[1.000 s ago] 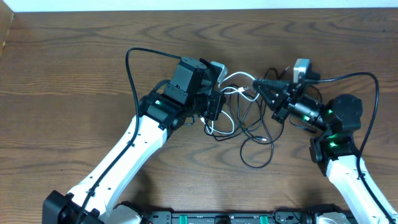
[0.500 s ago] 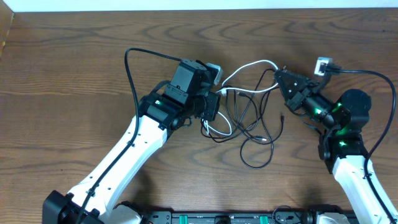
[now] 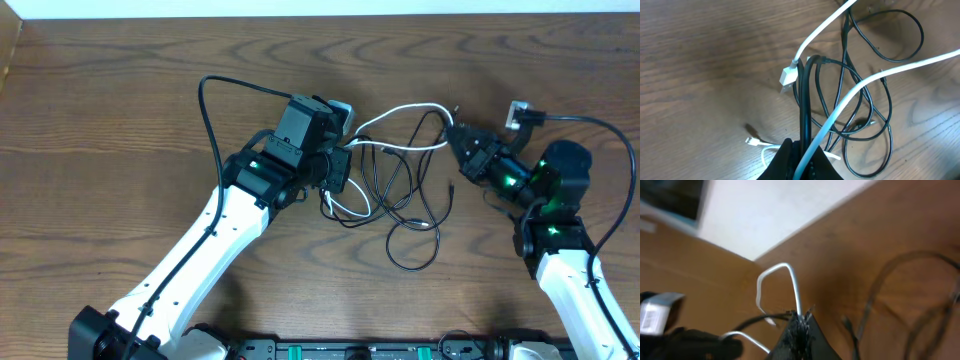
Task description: Untangle cables
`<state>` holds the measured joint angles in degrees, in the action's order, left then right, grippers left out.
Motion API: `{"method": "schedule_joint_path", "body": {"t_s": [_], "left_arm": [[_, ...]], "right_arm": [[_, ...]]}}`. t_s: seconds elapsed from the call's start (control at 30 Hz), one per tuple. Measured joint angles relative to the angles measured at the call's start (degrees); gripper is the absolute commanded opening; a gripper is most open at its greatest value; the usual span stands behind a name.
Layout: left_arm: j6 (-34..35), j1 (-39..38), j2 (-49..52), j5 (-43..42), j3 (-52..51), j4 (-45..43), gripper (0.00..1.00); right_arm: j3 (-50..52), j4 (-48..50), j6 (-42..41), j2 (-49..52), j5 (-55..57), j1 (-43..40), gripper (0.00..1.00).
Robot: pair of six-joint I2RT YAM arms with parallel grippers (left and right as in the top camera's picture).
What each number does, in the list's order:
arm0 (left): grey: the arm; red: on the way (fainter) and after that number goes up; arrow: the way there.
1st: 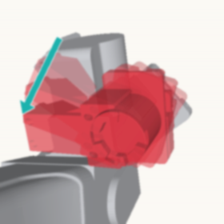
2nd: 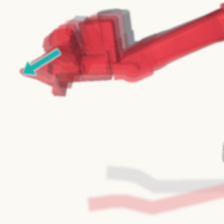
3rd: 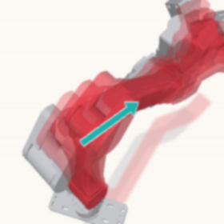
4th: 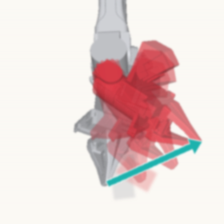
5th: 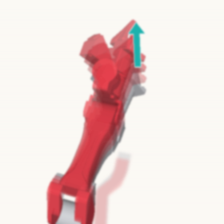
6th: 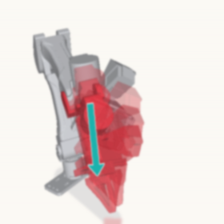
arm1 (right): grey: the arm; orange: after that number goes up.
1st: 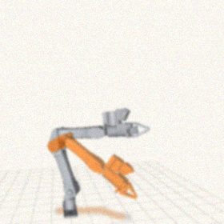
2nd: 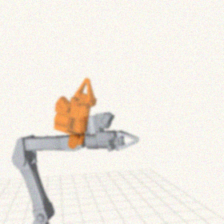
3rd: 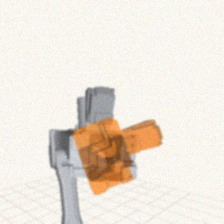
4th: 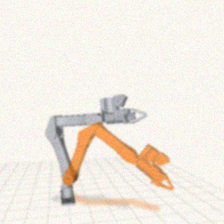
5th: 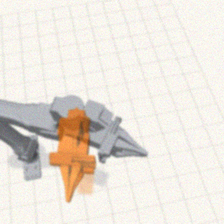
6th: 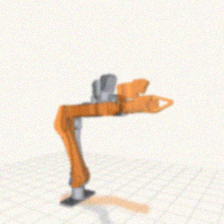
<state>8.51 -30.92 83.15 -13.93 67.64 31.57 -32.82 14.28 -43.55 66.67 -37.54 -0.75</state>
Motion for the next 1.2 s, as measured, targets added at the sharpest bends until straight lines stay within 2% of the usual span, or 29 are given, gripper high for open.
{"method": "schedule_joint_path", "body": {"t_s": [0.23, 0.8, 0.83, 0.87, 0.93, 0.97, 1.0, 1.07, 1.2], "left_arm": [[0.00, -0.04, 0.00, 2.05, 0.00, -0.02, 0.07], [0.24, 4.17, 0.00, 7.89, 0.00, 2.78, 0.07], [0.24, 4.17, 0.00, 8.04, 0.00, 2.67, 0.07], [0.24, 4.17, 0.00, 8.26, 0.00, 2.34, 0.07], [0.24, 4.28, -0.13, 8.66, 0.00, 1.42, 0.08], [0.24, 4.48, -0.39, 8.83, 0.00, 0.92, 0.08], [0.24, 4.72, -0.76, 9.05, 0.00, 0.39, 0.07], [0.22, 5.49, -2.01, 9.75, 0.00, -1.11, 0.07], [0.24, 8.20, -6.54, 12.68, 0.00, -4.44, 0.07]], "right_arm": [[0.02, -9.05, -1.60, -0.02, 5.73, -0.04, 0.01], [0.00, -10.01, -5.25, -0.02, 12.57, -2.34, 0.01], [0.02, -10.01, -5.16, -0.02, 12.68, -2.36, 0.05], [0.02, -10.23, -4.83, -0.02, 12.79, -2.36, 0.13], [0.02, -10.51, -4.00, -0.02, 13.09, -2.47, 0.57], [0.00, -10.67, -3.58, -0.02, 13.18, -2.58, 0.74], [0.02, -10.69, -3.21, -0.02, 13.14, -2.62, 0.84], [0.00, -10.69, -2.08, -0.02, 12.50, -2.62, 0.97], [0.00, -11.13, 0.52, -0.02, 10.49, -2.62, 0.99]]}}
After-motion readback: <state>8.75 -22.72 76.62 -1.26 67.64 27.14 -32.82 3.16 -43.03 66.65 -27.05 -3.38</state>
